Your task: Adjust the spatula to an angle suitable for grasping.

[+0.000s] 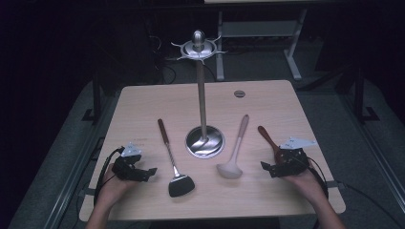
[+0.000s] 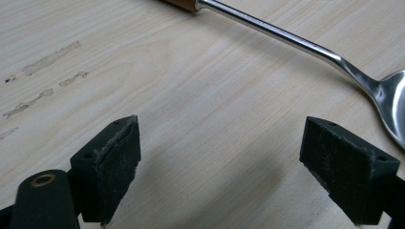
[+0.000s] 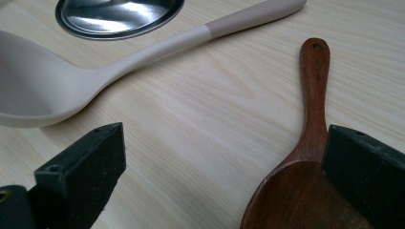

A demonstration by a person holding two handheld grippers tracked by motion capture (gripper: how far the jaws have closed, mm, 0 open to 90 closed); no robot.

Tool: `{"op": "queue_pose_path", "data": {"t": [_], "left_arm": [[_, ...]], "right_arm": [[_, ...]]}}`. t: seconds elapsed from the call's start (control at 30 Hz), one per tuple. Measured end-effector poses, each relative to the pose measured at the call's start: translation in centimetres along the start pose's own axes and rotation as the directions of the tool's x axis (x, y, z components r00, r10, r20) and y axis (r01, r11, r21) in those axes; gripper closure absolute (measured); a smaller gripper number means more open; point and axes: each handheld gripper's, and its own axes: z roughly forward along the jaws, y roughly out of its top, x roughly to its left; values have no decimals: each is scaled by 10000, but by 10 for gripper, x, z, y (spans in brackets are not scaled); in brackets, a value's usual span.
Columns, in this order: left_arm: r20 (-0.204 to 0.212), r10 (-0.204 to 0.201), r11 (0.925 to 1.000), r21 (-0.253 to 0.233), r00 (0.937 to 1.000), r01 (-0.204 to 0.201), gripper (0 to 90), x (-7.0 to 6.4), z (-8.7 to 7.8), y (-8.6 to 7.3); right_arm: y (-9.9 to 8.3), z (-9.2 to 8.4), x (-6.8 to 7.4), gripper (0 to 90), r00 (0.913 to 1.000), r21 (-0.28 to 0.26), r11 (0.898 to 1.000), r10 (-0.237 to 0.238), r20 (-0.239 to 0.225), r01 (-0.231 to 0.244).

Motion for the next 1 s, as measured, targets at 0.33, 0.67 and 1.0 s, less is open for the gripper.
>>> {"op": "queue_pose_path", "data": {"t": [0.33, 0.67, 1.0], "left_arm": [[-36, -238, 9995, -217, 9997, 237, 196, -2, -5, 5], [411, -687, 9961, -519, 9968, 708, 649, -8, -10, 32], [1286, -339, 9985, -373, 9911, 390, 900, -28, 3, 59]], "right_arm": [[0, -1, -1, 8, 10000, -44, 10000, 62, 15, -62], [-2, -1, -2, 8, 9998, 90, 9998, 194, 7, -194], [-2, -1, 0, 8, 9997, 149, 9997, 214, 103, -215]]}}
